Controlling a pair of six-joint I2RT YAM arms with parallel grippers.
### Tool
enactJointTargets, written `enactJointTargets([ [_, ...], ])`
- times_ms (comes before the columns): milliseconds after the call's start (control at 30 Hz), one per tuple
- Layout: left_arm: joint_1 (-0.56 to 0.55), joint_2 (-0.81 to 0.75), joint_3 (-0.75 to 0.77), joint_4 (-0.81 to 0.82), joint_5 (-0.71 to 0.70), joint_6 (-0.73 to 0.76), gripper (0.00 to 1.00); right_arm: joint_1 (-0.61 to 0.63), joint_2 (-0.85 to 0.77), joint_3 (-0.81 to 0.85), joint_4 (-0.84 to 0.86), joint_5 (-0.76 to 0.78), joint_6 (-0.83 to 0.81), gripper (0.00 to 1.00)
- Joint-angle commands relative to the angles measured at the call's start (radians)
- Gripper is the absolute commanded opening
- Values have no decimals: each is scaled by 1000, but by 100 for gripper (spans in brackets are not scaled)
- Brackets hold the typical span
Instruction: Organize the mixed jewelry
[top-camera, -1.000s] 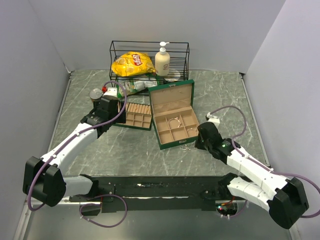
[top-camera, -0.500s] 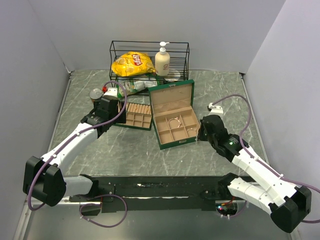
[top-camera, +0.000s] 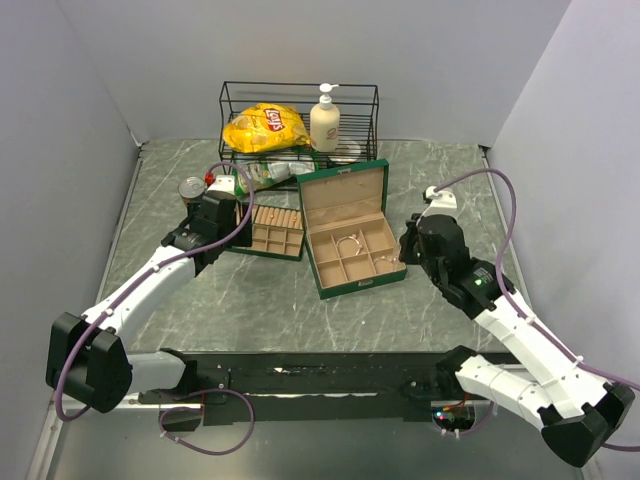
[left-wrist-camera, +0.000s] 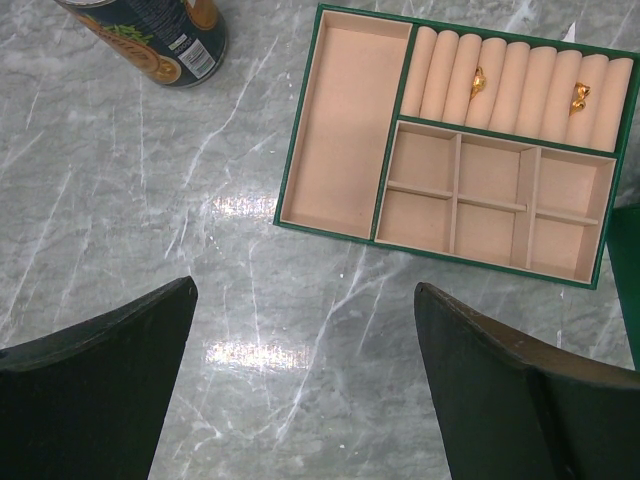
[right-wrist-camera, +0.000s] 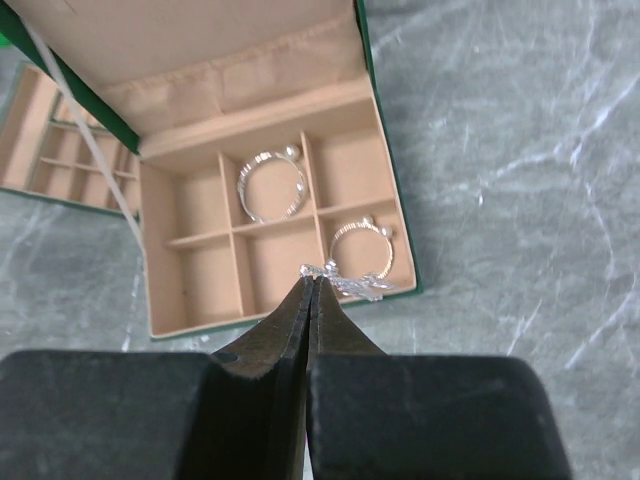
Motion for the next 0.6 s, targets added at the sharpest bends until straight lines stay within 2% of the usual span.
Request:
enactJointTargets([
  [0,-4,-6,17,13,8,1,96,3,15,85,41,22,-38,2],
  [567,-4,-7,17,13,14,4,96,-55,301,256,202,-62,-71,2],
])
